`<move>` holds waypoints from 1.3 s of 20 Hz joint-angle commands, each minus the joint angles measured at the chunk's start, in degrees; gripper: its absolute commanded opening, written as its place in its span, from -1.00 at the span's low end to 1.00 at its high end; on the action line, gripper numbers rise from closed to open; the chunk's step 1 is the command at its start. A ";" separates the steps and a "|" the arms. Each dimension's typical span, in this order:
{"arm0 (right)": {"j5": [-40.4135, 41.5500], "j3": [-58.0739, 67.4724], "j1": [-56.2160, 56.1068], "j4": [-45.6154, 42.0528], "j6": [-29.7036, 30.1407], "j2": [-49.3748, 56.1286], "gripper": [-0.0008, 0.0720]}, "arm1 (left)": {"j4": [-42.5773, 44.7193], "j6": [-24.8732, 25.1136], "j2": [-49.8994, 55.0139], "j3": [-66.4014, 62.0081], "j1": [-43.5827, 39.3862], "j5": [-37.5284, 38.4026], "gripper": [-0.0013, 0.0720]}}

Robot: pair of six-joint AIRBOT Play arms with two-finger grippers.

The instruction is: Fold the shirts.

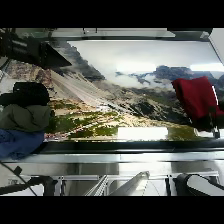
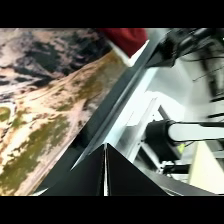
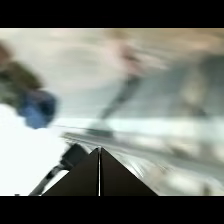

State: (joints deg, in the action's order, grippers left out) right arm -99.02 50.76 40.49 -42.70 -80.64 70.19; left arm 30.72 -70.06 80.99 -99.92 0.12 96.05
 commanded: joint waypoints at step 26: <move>36.02 -1.33 -49.13 4.31 6.32 -23.39 -0.93 | 6.78 -2.45 -33.92 51.49 -8.85 -21.66 -0.92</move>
State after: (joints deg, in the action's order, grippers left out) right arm -63.09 49.45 -8.56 -38.50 -74.30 46.76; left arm 37.50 -72.47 47.13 -48.47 -8.69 74.50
